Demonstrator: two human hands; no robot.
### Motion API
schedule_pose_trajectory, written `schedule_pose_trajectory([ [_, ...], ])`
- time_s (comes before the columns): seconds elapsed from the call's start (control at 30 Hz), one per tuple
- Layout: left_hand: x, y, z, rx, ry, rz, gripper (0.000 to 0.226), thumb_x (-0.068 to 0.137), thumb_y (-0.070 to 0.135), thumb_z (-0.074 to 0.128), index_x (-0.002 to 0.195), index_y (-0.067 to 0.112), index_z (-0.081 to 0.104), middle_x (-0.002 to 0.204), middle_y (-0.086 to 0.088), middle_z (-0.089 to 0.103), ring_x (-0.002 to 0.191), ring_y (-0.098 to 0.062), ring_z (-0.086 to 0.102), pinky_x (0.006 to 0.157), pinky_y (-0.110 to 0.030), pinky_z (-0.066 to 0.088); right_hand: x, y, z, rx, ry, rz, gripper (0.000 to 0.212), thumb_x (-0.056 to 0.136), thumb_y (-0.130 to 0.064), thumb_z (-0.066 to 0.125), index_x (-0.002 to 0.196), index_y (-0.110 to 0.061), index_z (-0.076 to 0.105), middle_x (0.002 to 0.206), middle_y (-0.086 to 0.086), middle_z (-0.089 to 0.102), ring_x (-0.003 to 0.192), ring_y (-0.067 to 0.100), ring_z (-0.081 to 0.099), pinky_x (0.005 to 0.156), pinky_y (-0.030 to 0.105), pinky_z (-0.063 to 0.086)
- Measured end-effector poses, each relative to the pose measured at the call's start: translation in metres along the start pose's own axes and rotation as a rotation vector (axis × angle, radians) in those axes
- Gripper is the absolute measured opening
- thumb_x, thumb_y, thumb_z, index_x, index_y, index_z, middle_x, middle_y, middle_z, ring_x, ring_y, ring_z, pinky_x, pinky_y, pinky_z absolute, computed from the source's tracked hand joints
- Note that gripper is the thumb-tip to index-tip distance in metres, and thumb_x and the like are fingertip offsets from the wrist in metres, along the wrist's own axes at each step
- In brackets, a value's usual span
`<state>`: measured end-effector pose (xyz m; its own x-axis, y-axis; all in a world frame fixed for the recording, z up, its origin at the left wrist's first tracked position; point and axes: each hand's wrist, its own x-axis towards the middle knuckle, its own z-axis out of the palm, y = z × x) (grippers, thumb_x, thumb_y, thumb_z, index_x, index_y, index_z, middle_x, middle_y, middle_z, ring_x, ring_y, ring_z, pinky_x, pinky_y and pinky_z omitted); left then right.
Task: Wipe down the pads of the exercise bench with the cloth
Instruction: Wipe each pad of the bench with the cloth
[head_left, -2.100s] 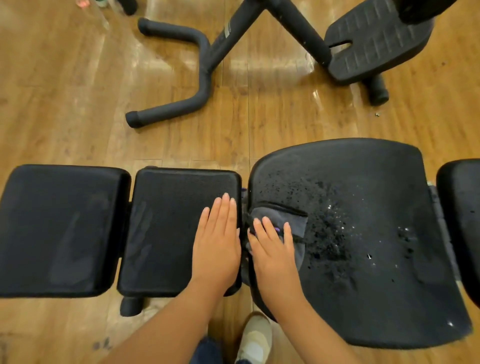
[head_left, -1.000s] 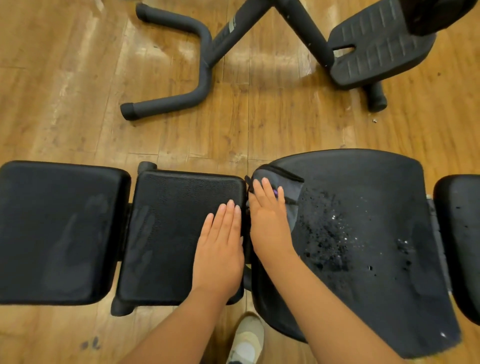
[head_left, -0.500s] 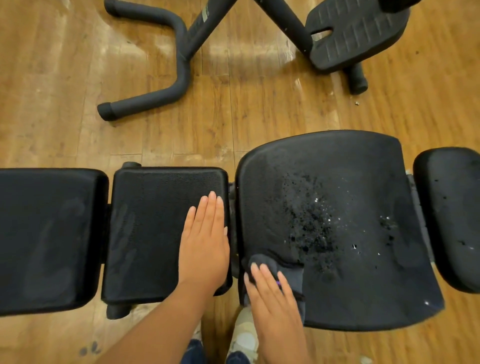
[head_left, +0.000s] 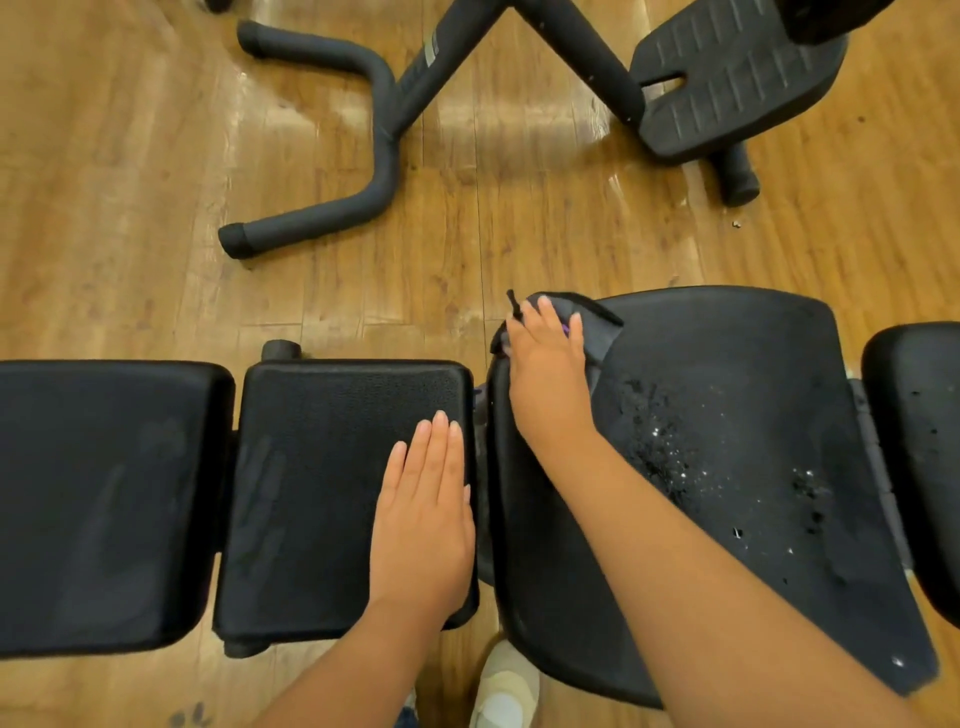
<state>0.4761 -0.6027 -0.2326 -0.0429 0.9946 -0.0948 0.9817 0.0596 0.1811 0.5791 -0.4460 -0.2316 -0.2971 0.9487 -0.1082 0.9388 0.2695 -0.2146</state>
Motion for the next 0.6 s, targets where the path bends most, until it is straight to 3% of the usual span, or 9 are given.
schedule_pose_trajectory([
  [0.2, -0.001, 0.0, 0.0, -0.005, -0.012, -0.003, 0.053, 0.097, 0.026, 0.023, 0.145, 0.002, 0.025, 0.152, -0.015, 0.029, 0.142, -0.027, 0.026, 0.112, -0.043, 0.019, -0.025, 0.0, 0.001, 0.069, 0.011, -0.027, 0.049, 0.094, -0.001, 0.04, 0.142, -0.007, 0.032, 0.153, 0.01, 0.023, 0.143, 0.024, 0.007, 0.114, 0.042, -0.005],
  [0.3, 0.0, 0.0, 0.0, -0.005, -0.01, -0.001, 0.054, 0.097, 0.026, 0.023, 0.145, 0.002, 0.024, 0.152, -0.016, 0.029, 0.142, -0.027, 0.025, 0.113, -0.043, 0.018, -0.073, -0.005, 0.015, 0.075, 0.066, -0.032, 0.048, 0.089, -0.002, 0.048, 0.136, -0.004, 0.041, 0.146, 0.014, 0.035, 0.139, 0.027, 0.024, 0.115, 0.044, 0.007],
  [0.37, 0.0, 0.0, 0.0, 0.0, -0.009, 0.002, 0.054, 0.097, 0.026, 0.023, 0.145, 0.001, 0.024, 0.152, -0.016, 0.029, 0.142, -0.027, 0.025, 0.113, -0.043, 0.018, -0.12, -0.006, 0.023, 0.075, 0.059, -0.051, 0.046, 0.088, -0.01, 0.038, 0.132, -0.003, 0.047, 0.143, 0.015, 0.04, 0.135, 0.029, 0.033, 0.113, 0.047, 0.014],
  [0.43, -0.001, 0.0, 0.001, 0.011, -0.018, 0.001, 0.054, 0.097, 0.026, 0.023, 0.144, 0.001, 0.026, 0.152, -0.016, 0.029, 0.142, -0.028, 0.025, 0.113, -0.043, 0.018, -0.176, -0.004, 0.034, 0.065, 0.031, -0.095, 0.052, 0.083, -0.012, 0.031, 0.132, -0.005, 0.046, 0.149, 0.01, 0.028, 0.137, 0.026, 0.028, 0.111, 0.046, 0.013],
  [0.5, -0.001, 0.0, 0.001, 0.013, -0.02, -0.003, 0.054, 0.097, 0.025, 0.023, 0.144, 0.001, 0.027, 0.152, -0.016, 0.029, 0.142, -0.028, 0.025, 0.113, -0.043, 0.018, -0.228, 0.003, 0.048, 0.068, 0.044, -0.12, 0.05, 0.083, -0.01, 0.031, 0.132, -0.007, 0.039, 0.156, 0.005, 0.005, 0.142, 0.021, 0.01, 0.114, 0.042, 0.007],
  [0.6, -0.001, -0.002, 0.0, 0.025, -0.016, 0.003, 0.054, 0.096, 0.025, 0.024, 0.145, 0.001, 0.025, 0.152, -0.016, 0.029, 0.142, -0.028, 0.025, 0.113, -0.043, 0.017, -0.26, 0.006, 0.055, 0.086, 0.076, -0.085, 0.047, 0.1, -0.013, 0.012, 0.146, -0.012, 0.017, 0.156, 0.003, -0.007, 0.143, 0.017, 0.0, 0.114, 0.039, 0.004],
])
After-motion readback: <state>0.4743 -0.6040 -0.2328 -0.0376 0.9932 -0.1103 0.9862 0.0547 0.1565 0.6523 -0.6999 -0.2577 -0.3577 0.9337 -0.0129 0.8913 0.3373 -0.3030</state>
